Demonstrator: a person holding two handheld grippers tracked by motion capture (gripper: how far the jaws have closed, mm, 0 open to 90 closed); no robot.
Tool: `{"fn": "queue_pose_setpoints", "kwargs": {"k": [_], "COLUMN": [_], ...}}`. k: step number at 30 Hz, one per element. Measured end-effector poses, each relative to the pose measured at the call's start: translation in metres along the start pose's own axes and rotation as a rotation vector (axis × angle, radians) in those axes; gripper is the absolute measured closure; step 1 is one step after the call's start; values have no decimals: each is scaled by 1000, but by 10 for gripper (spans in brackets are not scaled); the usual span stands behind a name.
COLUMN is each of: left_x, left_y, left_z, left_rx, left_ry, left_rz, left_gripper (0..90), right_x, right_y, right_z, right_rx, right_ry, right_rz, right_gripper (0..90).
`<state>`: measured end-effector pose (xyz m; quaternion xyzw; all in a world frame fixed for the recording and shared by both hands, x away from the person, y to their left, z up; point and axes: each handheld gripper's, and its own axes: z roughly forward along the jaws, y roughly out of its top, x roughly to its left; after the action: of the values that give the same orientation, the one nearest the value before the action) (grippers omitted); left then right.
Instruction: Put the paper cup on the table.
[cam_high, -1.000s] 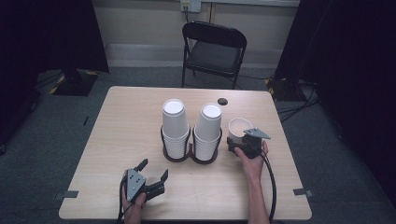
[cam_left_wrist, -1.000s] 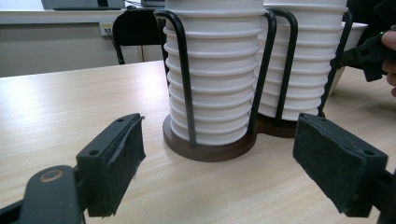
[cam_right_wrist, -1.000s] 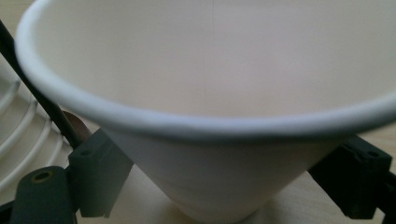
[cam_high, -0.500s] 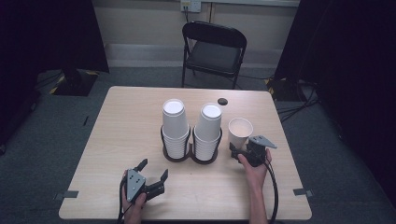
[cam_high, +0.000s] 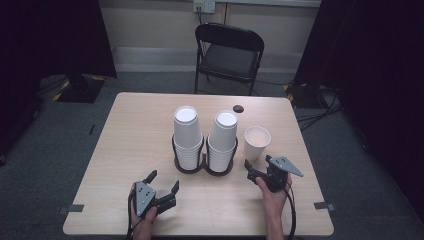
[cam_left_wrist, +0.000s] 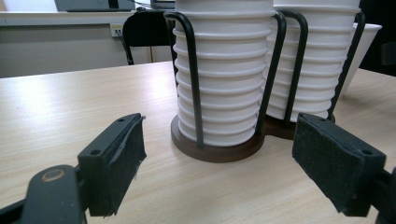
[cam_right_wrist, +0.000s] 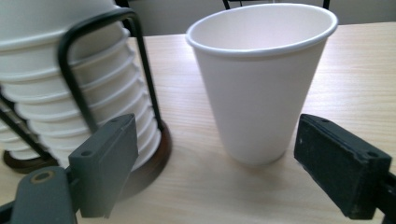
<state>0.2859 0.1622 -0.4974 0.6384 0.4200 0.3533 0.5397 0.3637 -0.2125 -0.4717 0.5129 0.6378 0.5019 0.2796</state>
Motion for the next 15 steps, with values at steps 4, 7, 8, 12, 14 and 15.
{"fn": "queue_pose_setpoints", "kwargs": {"k": [4, 7, 8, 12, 14, 15], "left_x": [0, 0, 0, 0, 0, 0], "left_y": [0, 0, 0, 1, 1, 1], "left_z": [0, 0, 0, 1, 1, 0], "left_rx": [7, 15, 16, 24, 22, 23], "left_ry": [6, 5, 6, 11, 15, 13], "left_rz": [-2, -4, -4, -7, -7, -9], "left_gripper": [167, 167, 167, 167, 167, 167], "right_x": [9, 15, 16, 25, 30, 32], "right_y": [-5, -10, -11, -16, -19, -22], "right_z": [-7, -13, -14, -20, -23, -25], "right_rx": [-15, -15, -17, -36, -49, -69], "right_ry": [14, 27, 29, 40, 45, 43], "right_rz": [-9, -20, -20, -33, -51, -66], "right_gripper": [138, 149, 149, 156, 166, 170]}}
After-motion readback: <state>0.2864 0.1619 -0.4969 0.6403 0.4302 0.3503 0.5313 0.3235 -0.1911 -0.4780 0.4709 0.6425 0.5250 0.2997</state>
